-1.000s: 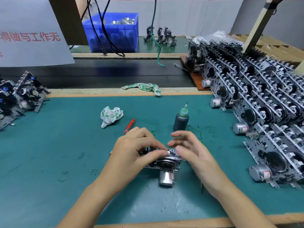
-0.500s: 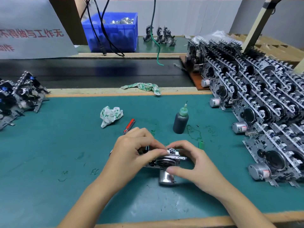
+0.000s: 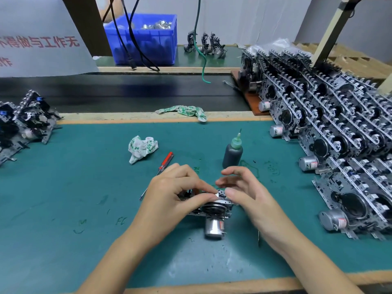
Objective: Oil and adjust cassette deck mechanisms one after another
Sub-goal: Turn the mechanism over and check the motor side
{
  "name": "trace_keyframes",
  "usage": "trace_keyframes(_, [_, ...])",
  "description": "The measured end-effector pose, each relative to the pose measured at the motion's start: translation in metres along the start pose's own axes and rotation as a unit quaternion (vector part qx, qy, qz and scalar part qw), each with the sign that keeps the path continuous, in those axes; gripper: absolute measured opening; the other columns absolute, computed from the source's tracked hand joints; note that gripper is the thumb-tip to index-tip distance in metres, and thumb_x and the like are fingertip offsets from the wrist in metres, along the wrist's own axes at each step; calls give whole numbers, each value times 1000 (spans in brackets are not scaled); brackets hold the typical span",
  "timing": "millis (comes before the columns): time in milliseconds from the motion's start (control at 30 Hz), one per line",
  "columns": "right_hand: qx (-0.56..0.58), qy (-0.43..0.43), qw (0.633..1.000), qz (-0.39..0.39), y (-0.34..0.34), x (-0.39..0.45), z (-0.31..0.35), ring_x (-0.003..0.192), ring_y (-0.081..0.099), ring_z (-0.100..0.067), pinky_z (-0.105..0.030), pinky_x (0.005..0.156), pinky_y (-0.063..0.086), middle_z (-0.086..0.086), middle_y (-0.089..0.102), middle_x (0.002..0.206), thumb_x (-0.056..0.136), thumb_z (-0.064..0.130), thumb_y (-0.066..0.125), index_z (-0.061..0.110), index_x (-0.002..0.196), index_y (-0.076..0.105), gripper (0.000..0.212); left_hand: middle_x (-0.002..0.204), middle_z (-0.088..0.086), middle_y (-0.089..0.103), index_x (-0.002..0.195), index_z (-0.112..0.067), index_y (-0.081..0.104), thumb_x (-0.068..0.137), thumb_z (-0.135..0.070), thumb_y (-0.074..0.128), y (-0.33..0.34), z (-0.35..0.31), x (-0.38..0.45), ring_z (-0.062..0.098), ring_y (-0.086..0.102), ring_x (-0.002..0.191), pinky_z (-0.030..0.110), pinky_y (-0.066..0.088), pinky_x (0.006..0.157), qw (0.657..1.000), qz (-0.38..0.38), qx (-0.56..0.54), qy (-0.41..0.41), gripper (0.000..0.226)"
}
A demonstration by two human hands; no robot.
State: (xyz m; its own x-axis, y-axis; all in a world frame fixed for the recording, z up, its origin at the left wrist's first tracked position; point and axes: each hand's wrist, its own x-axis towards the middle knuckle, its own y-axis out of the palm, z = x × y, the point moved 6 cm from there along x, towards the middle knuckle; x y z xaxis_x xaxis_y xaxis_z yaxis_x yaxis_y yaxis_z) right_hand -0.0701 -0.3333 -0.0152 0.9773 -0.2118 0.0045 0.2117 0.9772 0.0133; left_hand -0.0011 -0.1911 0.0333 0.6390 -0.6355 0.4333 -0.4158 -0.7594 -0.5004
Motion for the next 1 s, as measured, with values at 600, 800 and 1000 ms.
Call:
trace_keyframes(600, [-152, -58, 987, -4, 3, 1, 2, 99, 62, -15, -41, 95, 45, 8, 67, 95, 62, 24, 79, 30, 89, 68, 29, 69, -11, 56, 81, -29, 77, 74, -31, 72, 1, -4, 1, 10, 49, 70, 17, 36, 66, 999, -18, 50, 15, 8])
trace_keyframes(800, [-161, -56, 985, 6, -1, 3, 1, 98, 63, -13, -27, 92, 45, 10, 68, 95, 61, 23, 81, 32, 88, 70, 30, 68, -15, 52, 81, -27, 77, 77, -40, 66, 2, -3, -1, 7, 45, 69, 22, 35, 70, 998, -22, 55, 24, 18])
trace_keyframes(1000, [-151, -60, 987, 2, -3, 3, 1, 96, 63, -11, -24, 90, 44, 9, 68, 95, 62, 13, 86, 33, 85, 72, 34, 69, -13, 53, 82, -32, 76, 77, -42, 65, 2, -2, -1, 6, 44, 71, 29, 37, 72, 999, -16, 38, 13, 16])
